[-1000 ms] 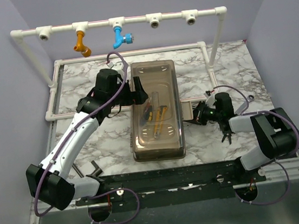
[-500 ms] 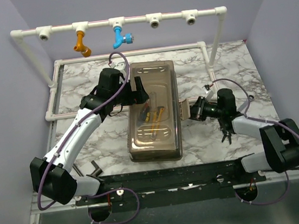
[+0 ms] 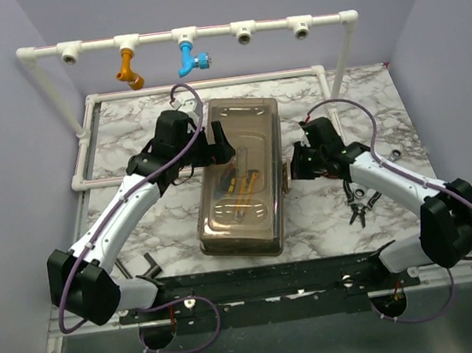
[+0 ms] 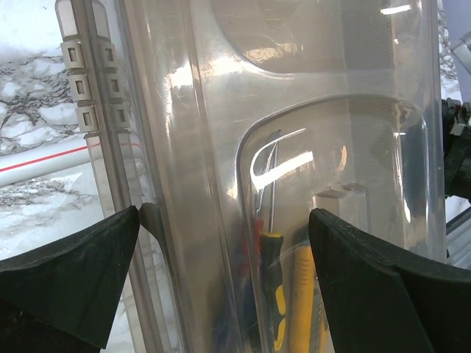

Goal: Pack the tool kit

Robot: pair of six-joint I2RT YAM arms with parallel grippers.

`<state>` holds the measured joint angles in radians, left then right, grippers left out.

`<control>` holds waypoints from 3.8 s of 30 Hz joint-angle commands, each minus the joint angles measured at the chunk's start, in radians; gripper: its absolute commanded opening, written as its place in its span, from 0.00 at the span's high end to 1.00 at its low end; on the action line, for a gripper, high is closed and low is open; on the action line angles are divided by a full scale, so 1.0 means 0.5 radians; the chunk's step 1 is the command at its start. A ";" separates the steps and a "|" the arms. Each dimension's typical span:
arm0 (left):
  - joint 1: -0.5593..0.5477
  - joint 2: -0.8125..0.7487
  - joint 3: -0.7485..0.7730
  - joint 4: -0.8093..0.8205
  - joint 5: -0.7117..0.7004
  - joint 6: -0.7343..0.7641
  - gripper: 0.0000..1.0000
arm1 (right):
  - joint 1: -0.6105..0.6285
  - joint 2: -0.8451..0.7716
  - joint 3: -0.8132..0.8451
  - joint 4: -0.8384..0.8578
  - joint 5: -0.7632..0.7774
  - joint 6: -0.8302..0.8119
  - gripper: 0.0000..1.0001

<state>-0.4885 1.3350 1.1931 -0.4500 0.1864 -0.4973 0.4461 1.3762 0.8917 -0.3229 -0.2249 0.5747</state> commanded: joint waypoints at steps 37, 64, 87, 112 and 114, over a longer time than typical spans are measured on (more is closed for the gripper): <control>-0.066 -0.252 -0.356 0.192 0.129 -0.090 0.02 | 0.646 0.044 -0.063 0.399 1.028 0.464 0.99; -0.063 -1.755 -1.105 -0.087 -0.730 -0.091 0.02 | 0.648 -1.326 -0.414 -0.182 1.578 0.081 0.11; 0.845 -1.037 -1.841 1.924 -0.804 0.302 0.01 | -0.859 -0.796 -1.240 2.008 0.552 -0.665 0.13; 1.029 -0.115 -1.899 3.025 -0.286 0.884 0.01 | -0.764 0.509 -1.333 3.363 0.728 -0.903 0.00; 1.029 -0.111 -1.904 3.045 -0.284 0.885 0.01 | -0.763 0.472 -1.311 3.253 0.715 -0.917 0.00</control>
<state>0.0223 1.2766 0.2371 1.0080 -0.0128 -0.0738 0.0528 1.6119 0.2039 1.2915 0.1375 0.1604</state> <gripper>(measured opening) 0.983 0.998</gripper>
